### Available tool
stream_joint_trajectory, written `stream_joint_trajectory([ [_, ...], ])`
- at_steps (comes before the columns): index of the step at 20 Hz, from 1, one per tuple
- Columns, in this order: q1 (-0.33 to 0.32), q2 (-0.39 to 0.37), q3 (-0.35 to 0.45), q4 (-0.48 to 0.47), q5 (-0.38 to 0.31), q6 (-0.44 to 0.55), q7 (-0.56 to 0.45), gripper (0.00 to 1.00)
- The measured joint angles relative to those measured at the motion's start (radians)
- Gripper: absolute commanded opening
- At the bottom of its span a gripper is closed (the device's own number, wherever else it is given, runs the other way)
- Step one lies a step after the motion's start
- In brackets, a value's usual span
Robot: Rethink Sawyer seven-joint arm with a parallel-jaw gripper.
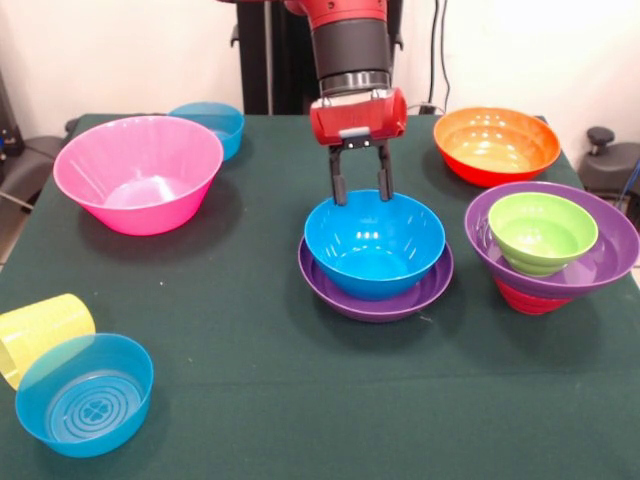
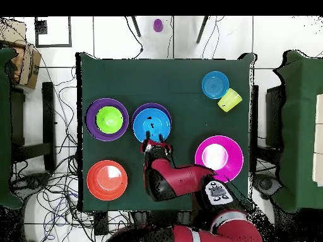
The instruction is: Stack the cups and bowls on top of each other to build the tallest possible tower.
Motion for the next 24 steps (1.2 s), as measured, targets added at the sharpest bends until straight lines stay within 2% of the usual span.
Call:
stream_joint_trajectory([
  [7,-0.065,-0.146,0.034,0.049,0.0,0.029,0.0,1.0],
  [13,-0.086,-0.194,0.031,0.056,0.018,0.031,0.0,1.0],
  [18,-0.061,-0.188,0.005,0.056,0.059,0.031,0.0,1.0],
  [23,0.015,-0.191,-0.043,0.072,0.175,0.031,0.0,1.0],
  [24,0.04,-0.192,-0.055,0.081,0.217,0.031,0.0,1.0],
])
